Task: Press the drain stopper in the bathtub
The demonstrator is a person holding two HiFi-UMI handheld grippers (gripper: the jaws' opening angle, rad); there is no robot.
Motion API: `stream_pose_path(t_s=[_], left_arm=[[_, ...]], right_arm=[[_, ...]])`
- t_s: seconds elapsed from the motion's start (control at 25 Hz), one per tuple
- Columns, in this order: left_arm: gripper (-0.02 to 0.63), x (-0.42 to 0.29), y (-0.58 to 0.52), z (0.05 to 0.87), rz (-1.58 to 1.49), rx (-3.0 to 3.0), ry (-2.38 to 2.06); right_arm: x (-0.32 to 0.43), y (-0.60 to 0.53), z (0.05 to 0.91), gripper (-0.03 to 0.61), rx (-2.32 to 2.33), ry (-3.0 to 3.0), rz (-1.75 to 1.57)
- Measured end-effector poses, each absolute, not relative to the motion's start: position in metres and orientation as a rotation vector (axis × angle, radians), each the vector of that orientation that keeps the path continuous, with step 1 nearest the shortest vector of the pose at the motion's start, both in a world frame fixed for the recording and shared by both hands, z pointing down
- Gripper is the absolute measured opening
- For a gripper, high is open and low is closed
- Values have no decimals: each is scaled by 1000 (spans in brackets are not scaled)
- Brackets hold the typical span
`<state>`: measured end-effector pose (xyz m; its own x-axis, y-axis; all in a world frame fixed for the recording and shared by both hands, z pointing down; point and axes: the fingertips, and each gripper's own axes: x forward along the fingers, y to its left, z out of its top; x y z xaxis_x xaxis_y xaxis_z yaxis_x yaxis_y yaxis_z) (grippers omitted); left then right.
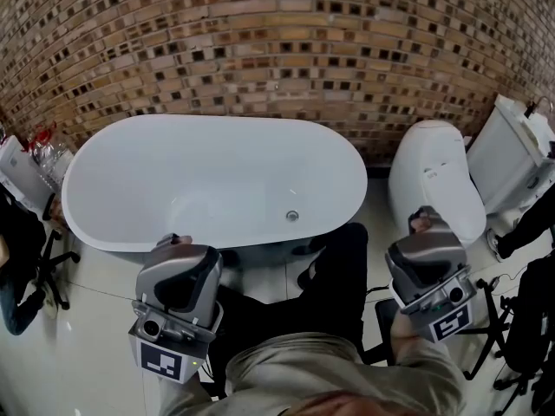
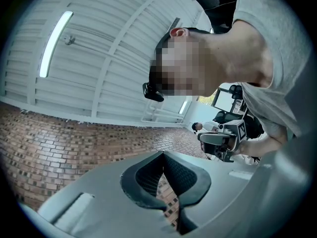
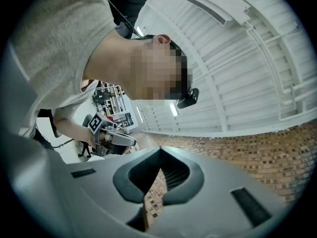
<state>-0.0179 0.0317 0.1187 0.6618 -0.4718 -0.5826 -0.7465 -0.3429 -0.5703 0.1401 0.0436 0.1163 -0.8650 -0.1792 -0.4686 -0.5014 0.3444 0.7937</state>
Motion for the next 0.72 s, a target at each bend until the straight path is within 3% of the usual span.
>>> stream_pose_path(t_s=[0.72], left_arm=[[2, -13, 31, 122, 372, -1990, 948]], right_arm=[[135, 39, 122, 0, -616, 2326, 1569]])
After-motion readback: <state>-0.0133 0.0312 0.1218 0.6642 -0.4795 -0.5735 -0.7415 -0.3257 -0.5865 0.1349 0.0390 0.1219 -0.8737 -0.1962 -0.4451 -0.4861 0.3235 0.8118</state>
